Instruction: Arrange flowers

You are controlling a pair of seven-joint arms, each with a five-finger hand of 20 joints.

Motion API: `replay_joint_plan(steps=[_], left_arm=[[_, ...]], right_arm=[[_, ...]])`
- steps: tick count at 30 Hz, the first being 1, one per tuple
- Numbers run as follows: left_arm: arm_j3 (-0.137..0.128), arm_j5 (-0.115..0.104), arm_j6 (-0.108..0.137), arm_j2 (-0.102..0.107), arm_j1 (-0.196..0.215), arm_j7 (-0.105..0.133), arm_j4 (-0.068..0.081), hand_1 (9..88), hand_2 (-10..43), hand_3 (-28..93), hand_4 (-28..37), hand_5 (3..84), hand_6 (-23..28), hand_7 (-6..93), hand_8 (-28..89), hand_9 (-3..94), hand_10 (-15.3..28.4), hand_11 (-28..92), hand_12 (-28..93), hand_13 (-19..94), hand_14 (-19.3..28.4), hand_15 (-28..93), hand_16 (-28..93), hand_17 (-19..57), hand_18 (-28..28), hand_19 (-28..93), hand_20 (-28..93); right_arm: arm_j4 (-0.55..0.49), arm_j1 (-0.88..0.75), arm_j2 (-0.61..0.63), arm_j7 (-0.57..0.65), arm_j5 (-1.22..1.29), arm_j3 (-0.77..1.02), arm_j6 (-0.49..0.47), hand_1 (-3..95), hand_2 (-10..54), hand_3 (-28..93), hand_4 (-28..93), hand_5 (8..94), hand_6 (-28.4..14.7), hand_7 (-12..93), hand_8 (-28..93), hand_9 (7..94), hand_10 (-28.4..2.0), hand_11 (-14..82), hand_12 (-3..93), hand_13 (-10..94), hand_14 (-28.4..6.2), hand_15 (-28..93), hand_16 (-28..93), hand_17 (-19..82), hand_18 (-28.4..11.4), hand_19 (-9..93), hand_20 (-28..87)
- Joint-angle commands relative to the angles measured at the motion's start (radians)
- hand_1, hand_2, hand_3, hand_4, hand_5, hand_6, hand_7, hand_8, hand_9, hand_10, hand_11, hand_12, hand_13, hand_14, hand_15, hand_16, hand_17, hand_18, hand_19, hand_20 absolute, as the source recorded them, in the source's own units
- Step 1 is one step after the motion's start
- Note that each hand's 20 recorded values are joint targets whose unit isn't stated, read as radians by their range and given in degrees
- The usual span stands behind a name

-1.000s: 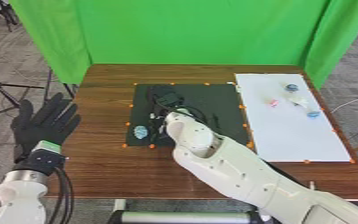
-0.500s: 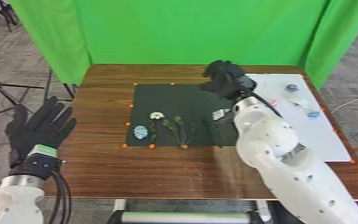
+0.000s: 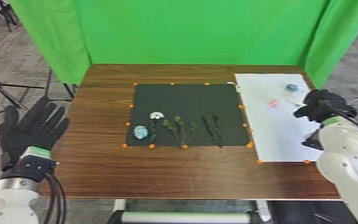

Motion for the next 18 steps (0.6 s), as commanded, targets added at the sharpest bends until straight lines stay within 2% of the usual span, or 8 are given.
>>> replay_joint_plan(steps=[1,3,4,6,7,12,13,18], left_arm=[[0.006,-0.009,-0.009,-0.009,0.02,0.006,-0.01,25.6,13.2,68,-28.3,39.0,5.7,13.5,-9,29.4,12.9,21,7,20,12.2,33,-10,-4.6,11.2,27,8],[0.012,-0.011,-0.002,-0.007,0.019,0.013,-0.011,25.5,13.2,68,-28.3,39.0,5.7,13.5,-9,29.4,13.0,21,7,20,12.2,32,-10,-4.7,11.2,27,8],[0.011,-0.007,-0.004,-0.008,0.024,0.011,-0.012,25.5,13.2,68,-28.3,39.0,5.8,13.5,-9,29.4,13.0,21,8,20,12.2,32,-10,-4.7,11.2,27,8],[0.011,0.002,0.017,-0.012,0.027,-0.005,-0.02,25.5,13.2,68,-28.3,38.9,6.0,13.4,-9,29.3,13.0,21,8,19,12.2,32,-10,-4.7,11.1,27,8],[0.01,0.006,0.002,-0.014,0.031,-0.007,-0.016,25.4,13.2,68,-28.3,38.9,6.0,13.4,-9,29.3,13.1,21,8,18,12.3,32,-10,-4.7,11.1,27,8],[0.009,-0.004,0.003,-0.02,0.046,0.002,-0.022,25.4,13.0,68,-28.3,38.8,6.2,13.2,-9,28.5,12.9,21,7,17,11.9,31,-9,-5.1,10.9,27,8],[0.009,-0.001,0.005,-0.021,0.045,-0.004,-0.022,25.5,13.0,68,-28.3,38.9,6.3,13.2,-9,28.6,12.9,21,8,17,12.1,31,-9,-5.1,10.9,27,8],[0.011,-0.001,0.0,-0.017,0.049,0.004,-0.025,25.5,13.0,68,-28.3,39.0,6.4,13.2,-9,28.8,12.9,21,8,18,12.3,32,-9,-5.1,11.1,27,8]], right_arm=[[0.125,0.132,-0.004,0.044,0.024,-0.08,-0.089,38.2,-9.5,77,-26,46.2,-5.9,15,-11,45.8,-14.4,9.5,13.5,58,-13.3,60,23,28,-24.9,80,39],[0.146,0.156,-0.001,0.067,0.032,-0.095,-0.111,38.1,-9.5,77,-27,44.9,-6.1,15,-11,43.9,-14.4,9.2,13.2,58,-13.6,61,23,28,-25.1,80,39],[0.157,0.167,0.002,0.083,0.031,-0.105,-0.114,38.2,-9.5,77,-27,44.6,-6.2,15,-11,43.4,-14.5,9.2,13.1,58,-13.6,61,23,28,-25.1,80,39],[0.169,0.175,0.005,0.091,0.031,-0.103,-0.118,38.5,-9.5,77,-27,44.2,-6.4,15,-11,42.6,-14.9,9.2,12.8,58,-13.8,61,22,28,-25.2,80,39],[0.167,0.174,0.009,0.091,0.039,-0.098,-0.111,38.7,-9.5,77,-27,44.2,-6.5,15,-11,42.2,-15.2,9.4,12.5,58,-13.9,62,22,29,-25.2,80,39],[0.147,0.139,0.021,0.079,-0.002,-0.068,-0.027,38.9,-9.5,77,-27,44.4,-6.4,16,-11,39.5,-15.7,10.9,10.6,58,-14.0,64,21,29,-24.9,81,38],[0.146,0.133,0.023,0.078,0.0,-0.062,-0.017,38.9,-9.5,77,-28,44.7,-6.4,16,-12,39.5,-15.6,11.2,10.4,58,-14.0,64,21,29,-24.9,81,37],[0.208,0.198,0.018,0.14,0.055,-0.077,-0.083,39.3,-9.5,78,-28,45.7,-5.9,17,-12,40.8,-15.2,11.3,10.1,59,-13.7,63,21,29,-25.1,81,38]])
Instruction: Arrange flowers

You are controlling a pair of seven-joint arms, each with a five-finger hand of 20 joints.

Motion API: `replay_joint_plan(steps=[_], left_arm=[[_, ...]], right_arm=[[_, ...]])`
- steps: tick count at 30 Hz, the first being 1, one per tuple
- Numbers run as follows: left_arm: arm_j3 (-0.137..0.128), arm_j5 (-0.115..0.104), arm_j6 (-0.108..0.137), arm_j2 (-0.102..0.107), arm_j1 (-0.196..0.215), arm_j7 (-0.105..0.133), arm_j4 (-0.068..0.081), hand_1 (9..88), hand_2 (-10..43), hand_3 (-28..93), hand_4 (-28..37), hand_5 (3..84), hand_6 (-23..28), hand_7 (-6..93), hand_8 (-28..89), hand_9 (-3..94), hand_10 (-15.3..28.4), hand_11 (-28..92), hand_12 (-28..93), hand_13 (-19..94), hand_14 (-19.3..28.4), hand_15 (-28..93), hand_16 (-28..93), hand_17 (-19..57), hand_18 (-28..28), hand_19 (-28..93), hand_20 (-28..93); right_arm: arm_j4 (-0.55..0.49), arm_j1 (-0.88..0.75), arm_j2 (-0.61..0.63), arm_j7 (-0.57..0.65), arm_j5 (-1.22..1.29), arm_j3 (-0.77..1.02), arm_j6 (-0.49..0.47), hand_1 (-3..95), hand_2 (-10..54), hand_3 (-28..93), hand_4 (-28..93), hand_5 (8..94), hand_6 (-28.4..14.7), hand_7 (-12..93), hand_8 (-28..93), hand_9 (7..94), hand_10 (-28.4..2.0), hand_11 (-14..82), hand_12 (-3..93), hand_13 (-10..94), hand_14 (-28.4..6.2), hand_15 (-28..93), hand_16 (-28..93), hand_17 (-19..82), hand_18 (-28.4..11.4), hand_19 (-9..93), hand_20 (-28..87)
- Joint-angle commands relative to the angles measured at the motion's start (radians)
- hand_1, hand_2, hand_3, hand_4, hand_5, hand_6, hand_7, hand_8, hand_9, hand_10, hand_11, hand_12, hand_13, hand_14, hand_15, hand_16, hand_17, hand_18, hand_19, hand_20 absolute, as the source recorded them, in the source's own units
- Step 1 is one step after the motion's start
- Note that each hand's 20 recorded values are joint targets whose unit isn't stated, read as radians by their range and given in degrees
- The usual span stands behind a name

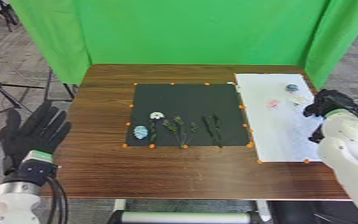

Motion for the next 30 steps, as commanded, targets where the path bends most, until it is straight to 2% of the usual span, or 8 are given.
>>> replay_joint_plan(steps=[1,8,21,24,26,28,29,30], left_arm=[[0.001,0.001,0.0,-0.008,0.024,0.001,-0.011,25.5,13.0,68,-28.3,39.0,6.4,13.2,-9,28.8,12.9,21,8,18,12.3,32,-9,-5.2,11.1,27,8],[-0.005,0.0,0.004,-0.008,0.033,0.01,-0.016,25.5,12.9,68,-28.3,39.1,6.4,13.2,-9,29.0,13.0,21,8,18,12.4,32,-9,-5.2,11.1,27,8],[0.0,0.001,0.001,-0.01,0.025,0.003,-0.013,25.5,13.0,68,-28.3,39.2,6.4,13.5,-9,29.3,13.0,21,8,18,12.7,33,-9,-5.2,11.2,27,8],[0.001,-0.003,0.002,-0.011,0.028,0.003,-0.014,25.6,13.0,68,-28.3,39.3,6.4,13.5,-9,29.3,13.0,21,8,18,12.7,33,-9,-5.2,11.2,27,8],[0.002,-0.004,0.004,-0.01,0.03,0.003,-0.014,25.6,13.0,68,-28.3,39.3,6.4,13.7,-9,29.3,13.0,21,8,18,12.7,33,-9,-5.1,11.3,27,8],[0.001,-0.006,0.005,-0.01,0.035,0.008,-0.017,25.6,13.0,68,-28.3,39.4,6.4,13.7,-9,29.4,13.0,21,8,19,12.9,33,-9,-5.1,11.3,27,8],[0.0,-0.001,0.004,-0.012,0.028,-0.003,-0.014,25.6,13.1,68,-28.3,39.3,6.4,13.7,-9,29.4,13.0,21,8,19,12.9,33,-9,-5.2,11.3,27,8],[0.0,-0.004,0.005,-0.01,0.034,0.005,-0.016,25.7,13.1,68,-28.3,39.4,6.4,13.7,-9,29.4,13.0,21,8,19,12.9,33,-9,-5.1,11.3,27,8]], right_arm=[[0.063,0.065,0.014,0.074,0.046,-0.013,-0.076,39.3,-9.5,78,-28,45.7,-5.9,17,-12,40.6,-15.4,11.0,10.0,59,-13.7,63,21,29,-25.2,81,38],[0.113,0.085,0.022,0.074,0.066,-0.042,-0.09,38.0,-9.5,77,-28,41.6,-7.2,15,-11,37.4,-17.5,10.4,10.3,57,-15.0,64,21,30,-25.9,82,38],[0.159,0.083,-0.011,0.063,0.12,-0.088,-0.103,42.5,-9.5,78,-28,45.4,-5.2,18,-13,45.9,-14.6,13.0,10.7,60,-13.0,62,19,30,-25.0,82,37],[0.159,0.078,-0.012,0.067,0.114,-0.088,-0.095,45.2,-9.5,79,-28,48.5,-4.5,20,-13,50.9,-14.3,14.1,11.2,62,-11.8,61,20,31,-24.6,83,37],[0.158,0.069,-0.013,0.067,0.112,-0.082,-0.091,47.3,-9.5,78,-28,50.2,-4.2,20,-14,54.2,-14.2,14.4,12.3,63,-11.0,59,26,32,-24.6,84,37],[0.161,0.067,-0.013,0.064,0.103,-0.087,-0.075,50.8,-9.5,76,-28,55.4,-3.2,21,-14,61.6,-14.2,16.9,14.3,66,-9.3,59,32,33,-24.5,85,37],[0.158,0.055,-0.013,0.064,0.09,-0.084,-0.066,52.3,-9.5,75,-28,57.1,-2.8,22,-14,63.9,-13.8,17.9,15.2,66,-8.7,59,33,33,-24.5,85,38],[0.16,0.056,-0.015,0.062,0.085,-0.087,-0.066,53.9,-9.5,74,-28,59.5,-2.2,23,-11,67.8,-12.7,16.6,20.4,67,-8.1,59,36,34,-24.2,85,38]])
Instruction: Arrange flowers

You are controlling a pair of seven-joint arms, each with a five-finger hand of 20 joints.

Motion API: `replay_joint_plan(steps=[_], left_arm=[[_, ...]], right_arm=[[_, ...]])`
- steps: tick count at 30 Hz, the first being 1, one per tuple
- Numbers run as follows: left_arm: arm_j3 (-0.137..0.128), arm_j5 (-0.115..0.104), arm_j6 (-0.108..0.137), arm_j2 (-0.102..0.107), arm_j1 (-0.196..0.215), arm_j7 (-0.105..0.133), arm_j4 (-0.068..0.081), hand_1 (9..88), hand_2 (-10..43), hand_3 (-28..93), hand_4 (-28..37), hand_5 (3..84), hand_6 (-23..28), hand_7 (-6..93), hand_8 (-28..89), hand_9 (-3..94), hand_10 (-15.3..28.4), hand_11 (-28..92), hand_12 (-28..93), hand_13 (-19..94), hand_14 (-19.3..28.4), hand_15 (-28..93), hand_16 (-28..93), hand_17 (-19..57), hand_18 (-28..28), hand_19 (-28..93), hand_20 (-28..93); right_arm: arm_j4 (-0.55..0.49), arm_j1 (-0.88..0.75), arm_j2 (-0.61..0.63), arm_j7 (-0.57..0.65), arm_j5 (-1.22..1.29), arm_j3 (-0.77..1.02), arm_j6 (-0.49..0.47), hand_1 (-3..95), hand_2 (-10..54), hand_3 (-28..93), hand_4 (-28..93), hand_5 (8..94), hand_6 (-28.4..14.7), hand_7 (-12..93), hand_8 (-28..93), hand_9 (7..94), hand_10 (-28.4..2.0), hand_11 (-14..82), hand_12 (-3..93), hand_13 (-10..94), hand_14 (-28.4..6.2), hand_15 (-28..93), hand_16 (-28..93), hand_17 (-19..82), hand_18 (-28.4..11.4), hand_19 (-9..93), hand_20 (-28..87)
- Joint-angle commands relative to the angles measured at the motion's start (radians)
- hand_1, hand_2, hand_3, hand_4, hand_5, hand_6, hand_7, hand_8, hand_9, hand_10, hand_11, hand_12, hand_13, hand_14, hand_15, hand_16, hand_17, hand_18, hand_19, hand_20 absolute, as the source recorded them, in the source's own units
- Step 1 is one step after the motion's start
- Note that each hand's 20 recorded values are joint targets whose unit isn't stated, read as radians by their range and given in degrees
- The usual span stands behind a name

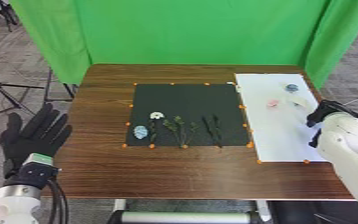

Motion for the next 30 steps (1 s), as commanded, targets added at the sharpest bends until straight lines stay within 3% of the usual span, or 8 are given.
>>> replay_joint_plan(steps=[1,4,8,17,19,23,30], left_arm=[[0.0,-0.004,0.006,-0.008,0.013,-0.003,-0.008,25.7,13.1,68,-28.3,39.4,6.4,13.7,-9,29.4,13.0,21,8,19,12.9,33,-9,-5.2,11.4,27,8],[-0.003,-0.003,0.004,-0.009,0.013,-0.004,-0.009,25.7,13.1,68,-28.3,39.3,6.4,13.7,-9,29.4,13.0,21,8,19,13.0,33,-9,-5.2,11.4,27,8],[0.001,-0.003,0.007,-0.009,0.009,-0.005,-0.007,25.7,13.1,68,-28.3,39.3,6.5,13.6,-9,29.4,13.1,21,8,19,13.1,33,-9,-5.1,11.4,27,8],[-0.033,-0.008,0.011,-0.009,0.021,0.01,-0.008,25.7,13.1,68,-28.3,39.4,6.6,13.5,-9,29.5,13.2,21,8,19,13.1,33,-9,-5.1,11.4,27,8],[-0.041,0.0,0.004,-0.01,0.015,-0.004,-0.004,25.7,13.1,68,-28.3,39.4,6.6,13.5,-9,29.5,13.2,21,8,19,13.1,33,-9,-5.0,11.4,27,8],[-0.057,-0.007,0.02,-0.016,0.032,-0.004,-0.011,25.7,13.0,68,-28.3,39.4,6.6,13.4,-9,29.5,13.2,21,8,19,13.1,33,-9,-5.0,11.4,27,8],[-0.041,0.003,0.008,-0.008,0.015,-0.021,-0.002,25.6,13.0,68,-28.3,39.3,6.5,13.5,-9,29.5,13.2,21,8,19,12.9,33,-9,-5.1,11.4,27,8]], right_arm=[[0.01,-0.046,-0.012,0.001,-0.03,-0.013,0.017,56.3,-9.5,73,-28,60.7,-2.1,24,-7,71.4,-11.7,13.3,26.1,68,-7.5,59,37,34,-24.1,85,39],[-0.001,-0.064,-0.011,-0.006,-0.037,-0.009,0.006,61.8,-9.5,70,-28,64.7,-1.4,29,-1,79.1,-9.4,13.2,40.2,70,-6.4,59,41,35,-23.4,85,40],[-0.019,-0.082,-0.014,-0.014,-0.056,0.0,0.036,63.3,-9.5,70,-28,68.4,-0.4,36,2,81.4,-8.7,19.7,48.8,72,-7.6,63,42,36,-23.1,85,41],[-0.194,-0.056,-0.004,-0.043,-0.158,-0.074,0.183,63.1,-9.5,71,-28,69.9,-0.6,40,5,82.1,-9.0,20.8,50.9,73,-7.4,64,41,37,-23.3,86,41],[-0.235,-0.023,-0.021,-0.042,-0.169,-0.11,0.21,62.9,-9.5,71,-28,70.1,-0.6,40,5,82.3,-9.0,20.7,50.7,73,-7.4,65,41,37,-23.4,86,41],[-0.271,0.073,-0.151,-0.058,-0.131,-0.184,0.191,62.5,-9.5,72,-28,70.6,-0.7,40,6,82.8,-9.1,20.7,50.6,73,-7.7,65,41,38,-24.0,87,41],[-0.261,0.205,-0.345,-0.163,-0.103,-0.363,0.183,62.3,-9.5,73,-28,71.1,-1.0,39,7,83.0,-9.2,20.6,50.5,73,-7.6,65,41,38,-24.1,87,40]])
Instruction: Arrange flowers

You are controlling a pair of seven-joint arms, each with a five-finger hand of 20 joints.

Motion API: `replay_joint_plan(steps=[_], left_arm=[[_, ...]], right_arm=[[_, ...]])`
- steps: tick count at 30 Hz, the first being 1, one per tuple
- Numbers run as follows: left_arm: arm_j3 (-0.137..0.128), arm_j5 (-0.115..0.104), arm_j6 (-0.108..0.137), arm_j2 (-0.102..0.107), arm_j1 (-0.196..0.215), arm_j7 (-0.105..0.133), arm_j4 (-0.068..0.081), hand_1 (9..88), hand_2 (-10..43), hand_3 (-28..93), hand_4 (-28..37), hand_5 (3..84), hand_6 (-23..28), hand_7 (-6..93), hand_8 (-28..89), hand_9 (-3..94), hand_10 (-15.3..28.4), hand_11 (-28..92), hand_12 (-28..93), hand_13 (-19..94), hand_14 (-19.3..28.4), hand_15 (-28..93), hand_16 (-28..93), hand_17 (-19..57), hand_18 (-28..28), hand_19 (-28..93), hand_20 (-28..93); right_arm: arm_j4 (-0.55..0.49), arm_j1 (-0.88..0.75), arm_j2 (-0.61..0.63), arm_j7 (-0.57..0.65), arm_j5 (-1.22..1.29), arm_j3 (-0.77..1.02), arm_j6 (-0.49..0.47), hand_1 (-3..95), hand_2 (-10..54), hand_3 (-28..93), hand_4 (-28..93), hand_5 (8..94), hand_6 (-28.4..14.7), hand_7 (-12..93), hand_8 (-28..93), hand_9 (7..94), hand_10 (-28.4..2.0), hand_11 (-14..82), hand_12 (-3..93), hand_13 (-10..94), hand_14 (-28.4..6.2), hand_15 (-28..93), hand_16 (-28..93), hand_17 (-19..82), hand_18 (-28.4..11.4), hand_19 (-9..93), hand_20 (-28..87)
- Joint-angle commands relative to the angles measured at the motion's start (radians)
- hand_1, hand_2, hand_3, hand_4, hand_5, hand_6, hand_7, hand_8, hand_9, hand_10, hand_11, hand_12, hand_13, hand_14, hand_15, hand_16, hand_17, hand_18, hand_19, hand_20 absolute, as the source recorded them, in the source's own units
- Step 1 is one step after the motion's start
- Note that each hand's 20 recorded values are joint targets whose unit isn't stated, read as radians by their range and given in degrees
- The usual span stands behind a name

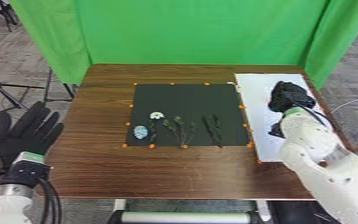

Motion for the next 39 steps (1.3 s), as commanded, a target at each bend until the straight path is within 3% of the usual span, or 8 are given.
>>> replay_joint_plan(steps=[1,11,20,26,30,36,38,39], left_arm=[[0.011,0.005,0.001,0.0,0.001,-0.017,0.0,25.6,13.0,68,-28.3,39.3,6.5,13.5,-9,29.5,13.2,21,8,19,12.9,33,-10,-5.1,11.4,27,8],[0.046,0.018,0.003,0.013,-0.036,-0.048,0.01,25.6,13.1,68,-28.3,39.3,6.5,13.5,-9,29.5,13.2,21,8,19,12.9,33,-9,-5.0,11.4,27,8],[0.05,0.011,0.008,0.01,-0.045,-0.057,0.017,25.6,13.2,68,-28.3,39.3,6.7,13.3,-9,29.6,13.3,21,8,19,12.9,33,-9,-5.0,11.4,27,8],[0.05,0.026,0.022,0.008,-0.057,-0.092,0.015,25.7,13.5,68,-28.3,39.3,6.8,13.2,-9,29.7,13.3,21,8,18,13.0,33,-10,-5.2,11.3,27,8],[0.039,0.028,0.023,0.003,-0.05,-0.092,0.013,25.6,13.7,68,-28.3,39.2,7.0,13.0,-9,29.6,13.6,21,7,18,12.9,33,-10,-5.3,11.3,27,8],[0.039,0.001,0.034,0.006,-0.047,-0.079,0.009,25.5,13.9,67,-28.3,39.3,7.1,12.9,-9,29.6,13.6,21,7,18,12.9,33,-9,-5.5,11.1,27,8],[0.038,0.01,0.036,0.004,-0.049,-0.085,0.01,25.5,14.0,67,-28.3,39.4,7.2,13.1,-9,29.6,13.7,22,8,18,13.1,34,-9,-5.7,11.3,28,9],[0.042,-0.003,0.032,0.009,-0.048,-0.067,0.012,25.5,14.0,67,-28.3,39.4,7.2,13.1,-9,29.6,13.7,22,8,18,13.2,34,-9,-5.8,11.3,28,9]], right_arm=[[-0.014,0.163,-0.271,-0.127,0.052,-0.171,-0.011,62.2,-9.5,73,-28,71.1,-1.0,39,7,83.0,-9.2,20.6,50.6,74,-7.6,65,41,38,-24.1,88,40],[0.105,0.233,-0.376,-0.148,0.047,-0.31,-0.045,61.8,-9.5,73,-28,70.9,-0.8,39,7,83.1,-9.1,20.3,50.4,74,-7.7,65,41,38,-24.2,88,40],[0.223,0.254,-0.438,-0.154,0.004,-0.367,-0.013,60.9,-9.5,73,-28,70.8,-0.9,39,6,83.2,-9.2,19.5,49.4,74,-8.1,65,40,38,-24.3,88,39],[0.27,0.265,-0.459,-0.119,0.03,-0.381,0.035,58.3,-9.5,72,-28,70.3,-1.8,38,5,82.4,-9.7,16.4,46.2,73,-8.8,65,39,38,-24.5,88,39],[0.271,0.26,-0.453,-0.124,0.005,-0.394,0.061,57.0,-9.5,72,-28,69.8,-2.2,37,5,82.0,-9.8,15.3,44.8,73,-8.9,66,37,38,-24.4,88,39],[0.278,0.26,-0.443,-0.165,-0.02,-0.396,0.043,54.9,-9.5,72,-28,67.6,-2.9,35,2,78.9,-10.6,11.6,39.6,71,-8.5,63,37,37,-24.2,86,37],[0.273,0.257,-0.44,-0.167,-0.02,-0.393,0.039,54.3,-9.5,72,-28,66.7,-3.1,34,2,76.2,-11.5,13.0,35.1,70,-8.1,61,38,36,-24.1,84,36],[0.271,0.259,-0.442,-0.16,-0.015,-0.391,0.027,54.0,-9.5,72,-28,66.5,-3.1,34,2,74.8,-11.9,14.4,32.8,70,-7.7,60,38,36,-23.8,84,35]])
